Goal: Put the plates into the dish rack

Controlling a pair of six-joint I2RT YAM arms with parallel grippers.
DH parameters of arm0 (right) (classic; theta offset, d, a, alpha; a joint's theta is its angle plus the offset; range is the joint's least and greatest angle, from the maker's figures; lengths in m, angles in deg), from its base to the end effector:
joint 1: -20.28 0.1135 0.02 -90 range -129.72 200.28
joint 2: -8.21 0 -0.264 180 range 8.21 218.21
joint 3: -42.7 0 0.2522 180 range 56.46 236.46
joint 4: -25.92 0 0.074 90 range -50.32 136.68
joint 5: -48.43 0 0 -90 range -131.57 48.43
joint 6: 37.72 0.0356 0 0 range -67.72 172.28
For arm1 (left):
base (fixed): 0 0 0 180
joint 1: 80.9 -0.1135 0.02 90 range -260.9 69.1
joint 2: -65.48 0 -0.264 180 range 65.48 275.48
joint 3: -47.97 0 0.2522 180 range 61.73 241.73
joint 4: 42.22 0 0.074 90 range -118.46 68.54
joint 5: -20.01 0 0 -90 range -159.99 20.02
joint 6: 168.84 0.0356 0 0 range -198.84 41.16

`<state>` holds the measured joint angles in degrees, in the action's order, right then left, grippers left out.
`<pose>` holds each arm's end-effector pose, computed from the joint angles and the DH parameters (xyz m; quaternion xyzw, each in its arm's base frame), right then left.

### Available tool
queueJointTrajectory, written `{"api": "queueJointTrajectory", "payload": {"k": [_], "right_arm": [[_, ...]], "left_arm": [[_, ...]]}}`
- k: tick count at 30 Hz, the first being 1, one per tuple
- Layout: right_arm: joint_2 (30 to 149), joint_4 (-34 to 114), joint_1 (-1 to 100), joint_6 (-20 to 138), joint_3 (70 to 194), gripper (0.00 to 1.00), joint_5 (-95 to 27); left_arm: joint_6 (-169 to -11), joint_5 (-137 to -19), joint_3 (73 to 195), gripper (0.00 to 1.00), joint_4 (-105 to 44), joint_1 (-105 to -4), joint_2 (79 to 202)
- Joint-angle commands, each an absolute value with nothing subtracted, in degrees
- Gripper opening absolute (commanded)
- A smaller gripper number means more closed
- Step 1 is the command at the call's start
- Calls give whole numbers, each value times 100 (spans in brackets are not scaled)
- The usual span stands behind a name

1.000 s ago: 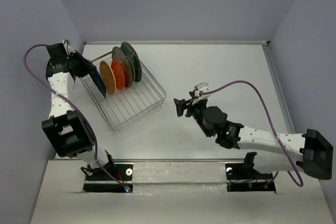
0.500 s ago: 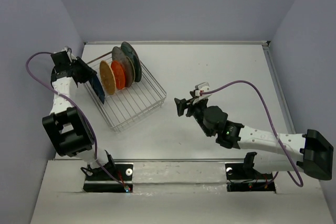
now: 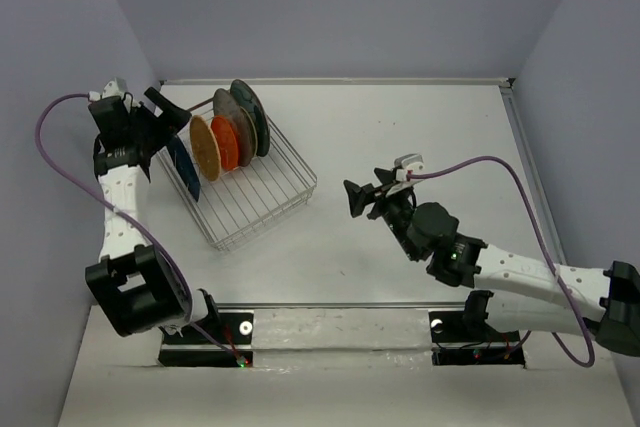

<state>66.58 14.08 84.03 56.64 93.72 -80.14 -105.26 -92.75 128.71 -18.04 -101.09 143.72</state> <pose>0.1230 0.1993 0.3140 -0.1068 0.6768 0.2024 0.6998 0.3027 0.0966 0.3435 -0.2192 0.7889 -0.1929 0.5408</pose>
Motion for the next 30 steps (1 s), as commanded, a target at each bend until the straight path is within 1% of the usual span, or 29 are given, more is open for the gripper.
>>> {"api": "queueJointTrajectory", "payload": {"k": [1, 5, 8, 10, 12, 13, 14, 16, 18, 19, 20, 24, 29, 30], "right_arm": [[6078, 1639, 8356, 5746, 9399, 77, -8156], [5436, 1981, 8356, 5834, 9452, 77, -8192], [4874, 2446, 8356, 5957, 9645, 77, -8244], [4549, 2781, 8356, 6089, 9760, 78, -8227], [3969, 3017, 8356, 6133, 9760, 80, -8183], [3584, 3106, 8356, 6186, 9751, 82, -8200], [3581, 3194, 8356, 6203, 9760, 82, -8253], [3099, 3554, 8356, 6317, 9821, 90, -8497], [2720, 3888, 8356, 6379, 9839, 96, -8770], [2624, 3950, 8356, 6449, 9839, 99, -8841], [2544, 4081, 8356, 6467, 9795, 100, -8920], [2385, 4364, 8356, 6774, 9576, 100, -9272], [2665, 4425, 8356, 6933, 9443, 100, -9202], [2736, 4425, 8356, 6916, 9443, 100, -9220]], "left_arm": [[-10644, -9363, 12835, 99, -2142, -9989, 13784], [-10662, -9231, 12817, 99, -2169, -9744, 13080], [-10697, -9099, 12625, 99, -2388, -9243, 12290], [-10837, -9160, 12282, 99, -2783, -8830, 11850], [-10942, -9353, 11799, 99, -3256, -8514, 11182], [-11047, -9432, 11641, 99, -3354, -8460, 10745], [-11074, -9433, 11483, 99, -3416, -8433, 10541], [-11040, -9582, 11061, 99, -3443, -8424, 9927], [-10952, -9775, 10595, 99, -3496, -8424, 9556], [-10908, -9898, 10446, 99, -3548, -8424, 9224], [-10864, -10143, 10296, 99, -3584, -8424, 9081], [-10539, -10479, 9786, 99, -3496, -8416, 8632], [-10117, -10120, 9504, 99, -3232, -8117, 8570], [-10073, -10066, 9373, 99, -3241, -7882, 8570]]}}
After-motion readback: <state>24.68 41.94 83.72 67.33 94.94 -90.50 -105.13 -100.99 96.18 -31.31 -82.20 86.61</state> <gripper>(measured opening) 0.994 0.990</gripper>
